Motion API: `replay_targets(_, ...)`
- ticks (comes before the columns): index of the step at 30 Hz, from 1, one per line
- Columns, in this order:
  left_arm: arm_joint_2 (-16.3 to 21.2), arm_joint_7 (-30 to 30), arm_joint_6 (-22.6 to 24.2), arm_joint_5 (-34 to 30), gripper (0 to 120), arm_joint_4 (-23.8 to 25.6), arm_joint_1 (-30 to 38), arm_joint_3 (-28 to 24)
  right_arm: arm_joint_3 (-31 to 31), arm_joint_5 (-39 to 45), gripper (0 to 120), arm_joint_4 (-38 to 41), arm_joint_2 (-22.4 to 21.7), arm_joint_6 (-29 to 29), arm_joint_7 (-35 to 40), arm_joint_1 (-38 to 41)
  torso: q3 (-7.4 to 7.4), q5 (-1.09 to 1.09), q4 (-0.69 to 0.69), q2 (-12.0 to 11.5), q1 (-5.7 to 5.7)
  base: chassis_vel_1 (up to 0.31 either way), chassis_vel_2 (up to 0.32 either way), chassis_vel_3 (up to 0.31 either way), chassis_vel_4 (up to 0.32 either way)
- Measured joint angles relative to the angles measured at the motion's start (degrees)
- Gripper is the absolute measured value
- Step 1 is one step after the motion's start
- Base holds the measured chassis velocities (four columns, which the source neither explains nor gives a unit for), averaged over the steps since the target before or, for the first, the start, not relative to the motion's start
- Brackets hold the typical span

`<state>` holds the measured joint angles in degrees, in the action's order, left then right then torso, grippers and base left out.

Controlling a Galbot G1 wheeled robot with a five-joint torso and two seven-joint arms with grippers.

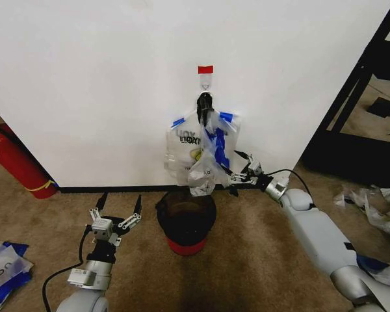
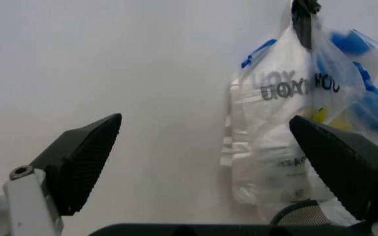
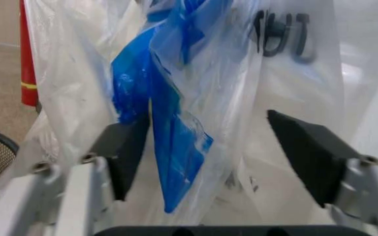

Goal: Pick up the garbage bag from the wall and place it over the trash bin.

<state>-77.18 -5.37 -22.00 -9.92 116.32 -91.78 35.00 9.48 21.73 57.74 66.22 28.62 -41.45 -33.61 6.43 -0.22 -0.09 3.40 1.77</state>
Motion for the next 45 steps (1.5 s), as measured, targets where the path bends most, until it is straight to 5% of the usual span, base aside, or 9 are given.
replay_targets(8, 0.2, 0.1, -0.1, -0.2, 100, 0.0, -0.1, 0.3, -0.4, 0.7, 46, 0.1, -0.4, -1.3, -2.2, 0.4, 0.00, 0.01, 0.00, 0.0, 0.00, 0.000, 0.000, 0.000, 0.000)
replay_targets(21, 0.0, 0.1, -0.3, -0.1, 100, -0.2, 0.1, -0.3, 0.6, 2.3, 57, -0.1, -1.4, -1.6, -2.5, 0.5, 0.00, 0.01, -0.01, 0.0, 0.00, 0.000, 0.000, 0.000, 0.000)
replay_targets(34, -0.2, 0.1, -0.4, 0.1, 100, -0.1, 0.0, -0.3, -0.3, 3.9, 15, -2.2, -0.1, -2.1, -1.2, 1.3, 0.00, 0.01, 0.00, 0.0, 0.00, 0.000, 0.000, 0.000, 0.000)
replay_targets(42, 0.0, 0.1, -0.5, -0.1, 100, 0.3, -0.1, -0.1, -0.3, 5.1, 7, -0.3, -0.3, -2.3, -1.2, 0.8, 0.00, 0.01, 0.01, 0.0, 0.00, 0.000, 0.000, 0.000, 0.000)
replay_targets(45, 0.7, 0.2, -0.7, -1.7, 100, 1.5, 0.1, -0.9, -0.6, 9.5, 0, 6.6, -2.3, -4.1, 0.0, -1.9, 0.00, 0.01, 0.01, 0.0, 0.00, 0.000, 0.000, 0.000, 0.000)
